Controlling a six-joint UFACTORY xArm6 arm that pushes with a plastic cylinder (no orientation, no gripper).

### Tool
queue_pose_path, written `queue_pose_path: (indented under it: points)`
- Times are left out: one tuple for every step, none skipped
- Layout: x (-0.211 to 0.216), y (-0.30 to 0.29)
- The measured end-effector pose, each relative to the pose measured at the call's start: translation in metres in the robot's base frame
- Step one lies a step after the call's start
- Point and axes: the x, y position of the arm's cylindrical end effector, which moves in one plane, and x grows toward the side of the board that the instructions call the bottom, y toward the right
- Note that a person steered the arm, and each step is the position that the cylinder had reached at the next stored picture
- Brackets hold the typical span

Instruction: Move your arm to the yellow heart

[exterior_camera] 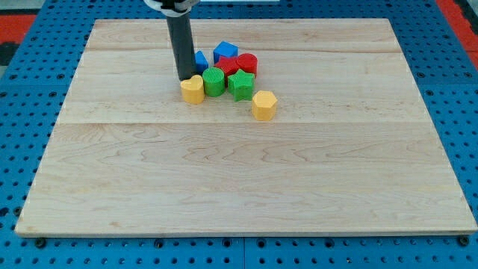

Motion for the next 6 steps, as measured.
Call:
queue_pose_path:
  points:
    - [-0.008,-0.004]
    - [-0.011,-0.034]
    - [0.019,-0.053]
    - [0.080,-0.001]
    - [0.101,0.018]
    - [0.066,0.009]
